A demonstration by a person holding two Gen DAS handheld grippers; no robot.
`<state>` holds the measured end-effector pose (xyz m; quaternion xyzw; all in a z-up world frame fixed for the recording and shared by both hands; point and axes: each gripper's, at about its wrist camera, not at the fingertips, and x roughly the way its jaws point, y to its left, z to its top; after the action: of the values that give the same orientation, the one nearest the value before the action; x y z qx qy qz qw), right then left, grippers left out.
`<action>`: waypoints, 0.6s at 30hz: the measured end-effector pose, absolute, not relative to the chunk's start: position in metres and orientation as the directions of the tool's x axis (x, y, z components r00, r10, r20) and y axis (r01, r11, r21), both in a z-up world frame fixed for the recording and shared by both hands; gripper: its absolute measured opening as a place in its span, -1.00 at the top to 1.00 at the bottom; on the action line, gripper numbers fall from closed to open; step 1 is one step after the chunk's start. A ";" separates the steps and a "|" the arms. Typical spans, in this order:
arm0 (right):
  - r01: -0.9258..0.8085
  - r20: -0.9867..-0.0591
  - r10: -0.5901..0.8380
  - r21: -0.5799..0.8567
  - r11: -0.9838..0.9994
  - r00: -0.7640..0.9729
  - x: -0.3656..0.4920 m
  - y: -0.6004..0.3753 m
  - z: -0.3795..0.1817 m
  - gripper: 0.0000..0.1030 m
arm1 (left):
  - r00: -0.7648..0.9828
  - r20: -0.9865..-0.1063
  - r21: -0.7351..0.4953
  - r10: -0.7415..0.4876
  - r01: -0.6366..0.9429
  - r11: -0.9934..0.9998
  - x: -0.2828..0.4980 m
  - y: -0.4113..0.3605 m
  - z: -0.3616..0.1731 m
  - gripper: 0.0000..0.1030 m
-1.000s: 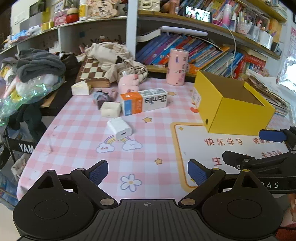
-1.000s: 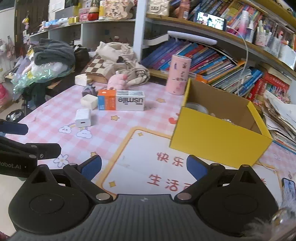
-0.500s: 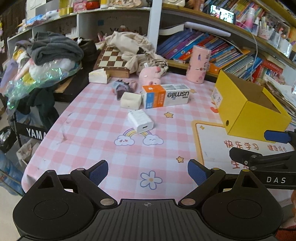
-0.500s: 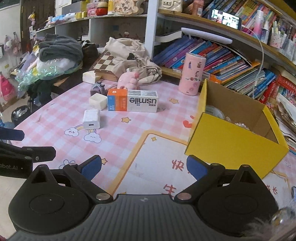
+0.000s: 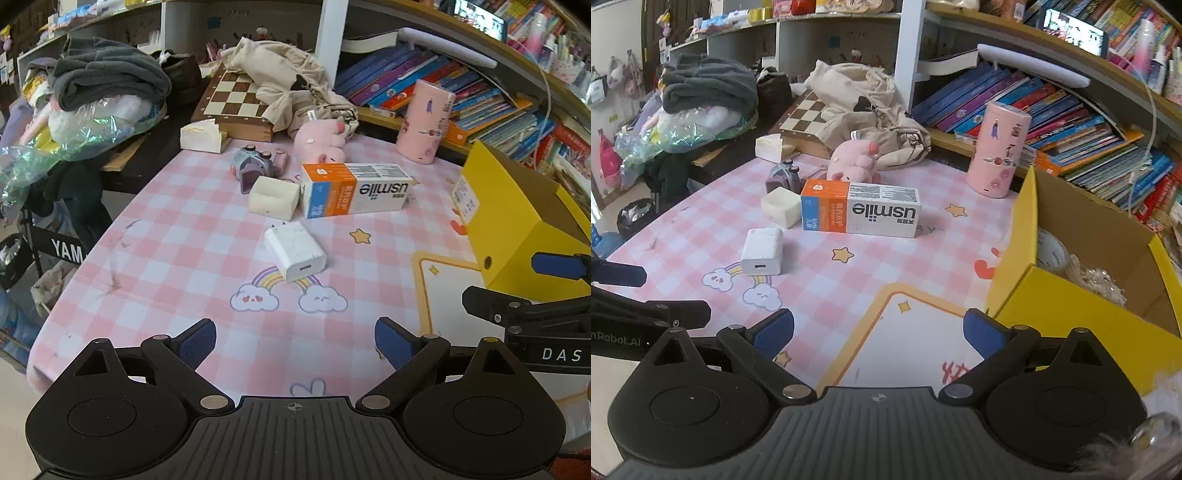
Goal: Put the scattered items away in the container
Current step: 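Move the left tool toward the white charger while the right tool approaches the usmile box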
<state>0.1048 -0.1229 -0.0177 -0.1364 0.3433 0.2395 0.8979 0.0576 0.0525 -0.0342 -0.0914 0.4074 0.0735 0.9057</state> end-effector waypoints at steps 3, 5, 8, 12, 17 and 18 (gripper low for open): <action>-0.536 -0.691 0.342 -0.078 0.841 0.637 0.120 -0.118 -0.021 -0.93 | 0.648 -0.759 -0.101 0.070 -0.223 0.970 0.068 0.055 -0.039 -0.84; -0.543 -0.696 0.347 -0.073 0.837 0.628 0.130 -0.114 -0.023 -0.93 | 0.640 -0.764 -0.094 0.079 -0.232 0.968 0.076 0.057 -0.043 -0.84; -0.553 -0.702 0.353 -0.069 0.830 0.618 0.143 -0.108 -0.026 -0.93 | 0.634 -0.769 -0.089 0.086 -0.238 0.967 0.085 0.058 -0.047 -0.84; -0.564 -0.709 0.361 -0.062 0.823 0.606 0.157 -0.102 -0.030 -0.93 | 0.633 -0.769 -0.079 0.091 -0.235 0.969 0.099 0.058 -0.053 -0.84; -0.571 -0.718 0.363 -0.058 0.819 0.594 0.172 -0.099 -0.034 -0.93 | 0.634 -0.768 -0.067 0.095 -0.226 0.972 0.118 0.057 -0.062 -0.83; -0.571 -0.718 0.363 -0.057 0.819 0.593 0.175 -0.099 -0.034 -0.93 | 0.632 -0.769 -0.064 0.096 -0.225 0.972 0.122 0.057 -0.064 -0.82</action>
<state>0.1751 -0.0988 -0.0337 -0.1421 0.3649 0.2651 0.8811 0.1221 0.0569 -0.0640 -0.0769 0.4197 0.0891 0.9000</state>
